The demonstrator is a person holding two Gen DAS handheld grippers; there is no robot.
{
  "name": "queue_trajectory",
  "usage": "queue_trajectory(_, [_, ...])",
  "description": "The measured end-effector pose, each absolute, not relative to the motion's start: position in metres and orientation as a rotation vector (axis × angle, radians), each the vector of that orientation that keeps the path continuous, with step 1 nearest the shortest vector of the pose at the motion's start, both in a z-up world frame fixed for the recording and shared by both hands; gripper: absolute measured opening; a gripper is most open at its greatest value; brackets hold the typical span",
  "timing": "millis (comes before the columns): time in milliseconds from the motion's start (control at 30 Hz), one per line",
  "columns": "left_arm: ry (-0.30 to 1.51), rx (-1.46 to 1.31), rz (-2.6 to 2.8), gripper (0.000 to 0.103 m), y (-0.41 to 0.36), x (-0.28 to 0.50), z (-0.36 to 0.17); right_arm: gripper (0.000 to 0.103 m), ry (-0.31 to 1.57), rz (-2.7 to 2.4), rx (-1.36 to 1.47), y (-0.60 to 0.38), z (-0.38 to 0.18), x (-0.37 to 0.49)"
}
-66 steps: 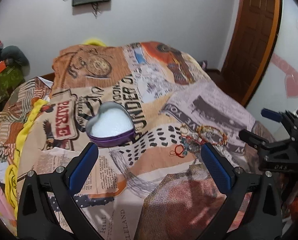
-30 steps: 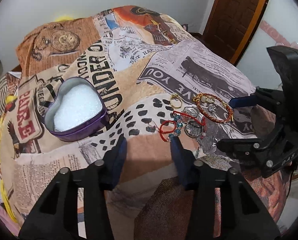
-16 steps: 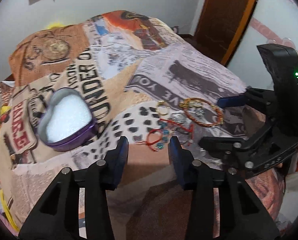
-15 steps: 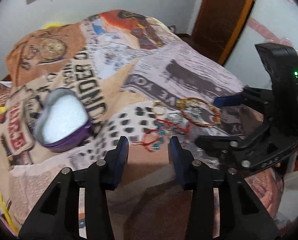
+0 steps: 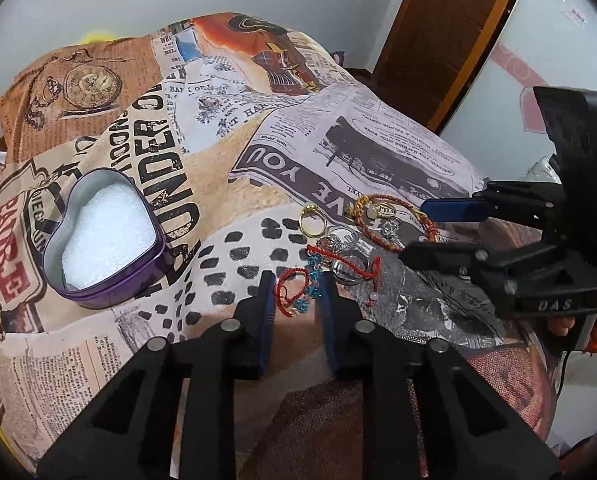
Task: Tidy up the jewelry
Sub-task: 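Grasp the red string bracelet with the left gripper while the right grasps a small gold charm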
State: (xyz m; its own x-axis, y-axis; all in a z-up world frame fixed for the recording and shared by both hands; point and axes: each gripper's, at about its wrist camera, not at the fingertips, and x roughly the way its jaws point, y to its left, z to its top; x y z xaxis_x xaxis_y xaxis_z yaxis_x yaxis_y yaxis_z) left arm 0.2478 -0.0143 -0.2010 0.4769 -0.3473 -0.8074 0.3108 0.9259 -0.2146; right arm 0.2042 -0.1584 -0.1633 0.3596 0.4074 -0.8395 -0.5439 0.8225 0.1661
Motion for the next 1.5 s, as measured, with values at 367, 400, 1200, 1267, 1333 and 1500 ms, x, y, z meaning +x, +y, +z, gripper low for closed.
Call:
queue_trajectory(367, [0.986, -0.058, -0.406, 0.007, -0.011, 0.245, -0.201, 0.032, 0.973, 0.639, -0.126, -0.148, -0.141, 0.199])
queue_trajectory(400, [0.986, -0.063, -0.406, 0.007, -0.009, 0.245, -0.202, 0.032, 0.965, 0.635, -0.125, -0.147, -0.14, 0.2])
queue_trajectory(1200, [0.885, -0.092, -0.302, 0.006, 0.025, 0.218, -0.172, 0.013, 0.891, 0.624, -0.122, -0.145, -0.111, 0.189])
queue_trajectory(1267, [0.867, -0.099, -0.294, 0.006, 0.03, 0.215, -0.165, 0.013, 0.872, 0.631, -0.112, -0.141, -0.101, 0.19])
queue_trajectory(1333, [0.847, -0.105, -0.284, 0.006, 0.038, 0.212, -0.158, 0.013, 0.852, 0.632, -0.114, -0.136, -0.093, 0.19])
queue_trajectory(1500, [0.808, -0.127, -0.257, 0.006, 0.057, 0.206, -0.144, 0.013, 0.816, 0.638, -0.122, -0.122, -0.077, 0.191])
